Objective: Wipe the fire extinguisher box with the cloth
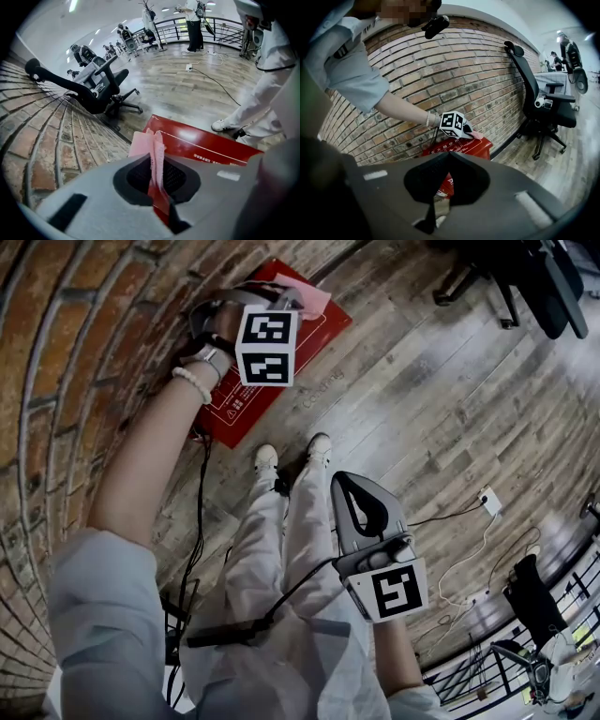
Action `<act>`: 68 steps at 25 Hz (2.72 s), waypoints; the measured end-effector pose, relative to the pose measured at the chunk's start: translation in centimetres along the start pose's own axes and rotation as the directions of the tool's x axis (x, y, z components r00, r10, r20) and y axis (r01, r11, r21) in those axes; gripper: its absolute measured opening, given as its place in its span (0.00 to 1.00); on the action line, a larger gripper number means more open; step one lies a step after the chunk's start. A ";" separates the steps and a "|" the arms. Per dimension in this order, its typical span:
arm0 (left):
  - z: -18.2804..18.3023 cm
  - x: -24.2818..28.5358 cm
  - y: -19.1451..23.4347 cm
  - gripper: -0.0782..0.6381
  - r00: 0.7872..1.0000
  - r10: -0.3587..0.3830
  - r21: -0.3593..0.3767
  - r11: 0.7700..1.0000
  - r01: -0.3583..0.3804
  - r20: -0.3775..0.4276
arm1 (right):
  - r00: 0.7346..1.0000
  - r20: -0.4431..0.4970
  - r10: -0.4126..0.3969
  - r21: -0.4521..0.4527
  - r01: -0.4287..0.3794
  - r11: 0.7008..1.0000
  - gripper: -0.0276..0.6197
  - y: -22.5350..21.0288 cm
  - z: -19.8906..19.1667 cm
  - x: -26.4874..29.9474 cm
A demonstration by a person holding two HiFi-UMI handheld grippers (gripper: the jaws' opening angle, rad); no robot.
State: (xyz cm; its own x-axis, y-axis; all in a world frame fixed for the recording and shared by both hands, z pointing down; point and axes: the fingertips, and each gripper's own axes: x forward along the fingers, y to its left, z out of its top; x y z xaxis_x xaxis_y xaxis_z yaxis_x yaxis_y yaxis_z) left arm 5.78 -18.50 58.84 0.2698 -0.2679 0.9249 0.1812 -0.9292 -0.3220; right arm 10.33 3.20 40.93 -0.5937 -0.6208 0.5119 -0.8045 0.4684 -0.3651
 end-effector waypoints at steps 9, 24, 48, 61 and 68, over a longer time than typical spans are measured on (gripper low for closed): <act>-0.9 -0.7 -2.5 0.12 0.999 -0.035 -0.017 0.999 0.035 0.008 | 1.000 -0.009 0.007 -0.013 -0.008 1.000 0.05 1.3 -0.4 0.4; -3.4 -3.1 -8.6 0.12 0.996 -0.077 -0.106 0.991 0.080 0.034 | 0.998 -0.019 0.052 -0.048 -0.053 0.997 0.05 4.9 -1.0 1.0; -8.6 -7.9 -19.8 0.12 0.992 -0.110 -0.291 0.949 0.123 0.059 | 0.995 -0.034 0.092 -0.092 -0.094 0.991 0.05 10.7 -1.8 1.8; -10.3 -9.7 -24.4 0.12 0.989 -0.136 -0.356 0.923 0.150 0.064 | 0.993 -0.035 0.112 -0.106 -0.115 0.988 0.05 12.6 -1.7 2.4; -10.6 -10.3 -25.8 0.12 0.986 -0.147 -0.420 0.892 0.166 0.077 | 0.992 -0.044 0.115 -0.100 -0.119 0.988 0.05 12.7 -2.2 2.5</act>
State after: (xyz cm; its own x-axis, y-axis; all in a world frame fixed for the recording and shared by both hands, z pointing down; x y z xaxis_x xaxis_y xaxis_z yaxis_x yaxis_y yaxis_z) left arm -11.72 5.49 59.80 0.3124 -0.1082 0.9438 -0.1909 -0.9804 -0.0492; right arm -1.33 9.00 39.26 -0.6809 -0.5347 0.5005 -0.7231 0.5991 -0.3438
